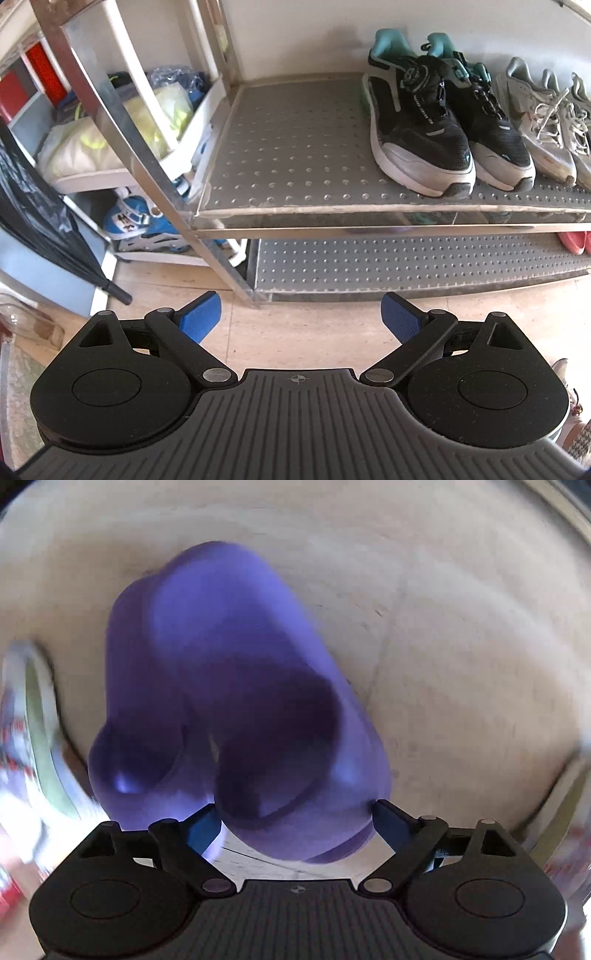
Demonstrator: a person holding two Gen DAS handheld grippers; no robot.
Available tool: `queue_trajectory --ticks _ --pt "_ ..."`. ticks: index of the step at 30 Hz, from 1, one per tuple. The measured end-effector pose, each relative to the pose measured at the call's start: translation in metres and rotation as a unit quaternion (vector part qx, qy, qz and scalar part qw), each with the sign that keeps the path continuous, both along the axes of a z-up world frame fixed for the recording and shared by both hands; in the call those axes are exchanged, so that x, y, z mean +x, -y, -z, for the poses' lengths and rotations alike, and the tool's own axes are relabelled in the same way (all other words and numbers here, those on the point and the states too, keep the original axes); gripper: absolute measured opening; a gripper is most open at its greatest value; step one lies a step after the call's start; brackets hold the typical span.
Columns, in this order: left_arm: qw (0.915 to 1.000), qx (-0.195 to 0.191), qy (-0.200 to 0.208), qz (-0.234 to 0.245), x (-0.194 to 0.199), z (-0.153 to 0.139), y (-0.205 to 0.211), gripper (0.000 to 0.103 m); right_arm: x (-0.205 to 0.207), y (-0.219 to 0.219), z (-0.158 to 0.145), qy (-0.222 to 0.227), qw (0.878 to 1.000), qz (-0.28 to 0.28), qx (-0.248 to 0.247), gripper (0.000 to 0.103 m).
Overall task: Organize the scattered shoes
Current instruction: 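Align the right gripper over the heels of both purple slides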
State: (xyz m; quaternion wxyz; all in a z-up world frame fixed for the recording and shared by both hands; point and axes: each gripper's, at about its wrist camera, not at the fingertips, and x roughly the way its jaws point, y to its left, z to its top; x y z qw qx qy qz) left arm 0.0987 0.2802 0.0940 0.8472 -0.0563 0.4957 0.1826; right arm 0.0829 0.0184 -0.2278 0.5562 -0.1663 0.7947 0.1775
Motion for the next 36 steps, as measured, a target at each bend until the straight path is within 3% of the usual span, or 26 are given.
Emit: queue_trajectory --ticks 2,5,8,10,11,13,15,18,22,23,25,27,28,30,34,36 --pt "1.0 -0.002 0.001 -0.002 -0.002 -0.001 -0.002 0.097 0.003 0.016 0.001 -0.019 0.996 0.084 0.001 0.079" --pt "1.0 -0.002 0.002 -0.003 -0.004 -0.001 -0.004 0.097 0.002 0.044 0.002 -0.043 0.978 0.202 0.017 0.076" --pt "1.0 -0.003 0.003 -0.004 -0.005 -0.002 -0.005 0.097 -0.004 0.045 -0.004 -0.023 0.979 0.202 0.027 0.08" --pt "1.0 -0.005 0.005 -0.004 -0.006 -0.003 -0.005 0.097 -0.013 0.023 -0.017 0.031 0.996 0.084 0.011 0.091" --pt "1.0 -0.005 0.006 -0.004 -0.006 -0.003 -0.005 0.097 -0.018 0.009 -0.023 0.059 0.998 0.015 0.002 0.094" --pt "1.0 -0.005 0.005 -0.003 -0.006 -0.003 -0.005 0.097 -0.033 -0.018 -0.03 0.094 0.988 -0.122 -0.01 0.096" --pt "1.0 -0.005 0.004 -0.003 -0.006 -0.002 -0.005 0.097 -0.045 -0.04 -0.032 0.114 0.966 -0.234 -0.015 0.097" --pt "1.0 -0.002 0.001 -0.004 -0.006 -0.001 -0.006 0.097 -0.049 -0.052 -0.026 0.107 0.955 -0.276 -0.011 0.097" --pt "1.0 -0.003 0.002 -0.008 -0.005 -0.002 -0.009 0.097 -0.054 -0.058 -0.016 0.096 0.959 -0.268 -0.011 0.092" --pt "1.0 -0.004 0.002 -0.008 -0.005 -0.002 -0.01 0.097 -0.052 -0.057 -0.017 0.098 0.965 -0.244 -0.012 0.091" --pt "1.0 -0.005 0.003 -0.008 -0.005 -0.002 -0.01 0.097 -0.046 -0.05 -0.019 0.096 0.979 -0.181 -0.012 0.09" --pt "1.0 -0.005 0.003 -0.007 -0.006 -0.002 -0.01 0.097 -0.03 -0.028 -0.021 0.069 0.997 -0.03 -0.003 0.09" --pt "1.0 -0.005 0.003 -0.006 -0.007 -0.002 -0.01 0.097 -0.027 -0.019 -0.023 0.062 0.998 0.023 0.005 0.09" --pt "1.0 -0.005 0.003 -0.006 -0.008 -0.002 -0.01 0.097 -0.029 -0.019 -0.025 0.068 0.997 0.025 0.005 0.09" --pt "1.0 -0.004 0.003 -0.006 -0.008 -0.002 -0.009 0.097 -0.046 -0.041 -0.026 0.059 0.997 -0.039 0.007 0.091" --pt "1.0 -0.003 0.002 -0.005 -0.007 -0.002 -0.008 0.097 -0.051 -0.049 -0.028 0.051 0.998 -0.041 0.01 0.092"
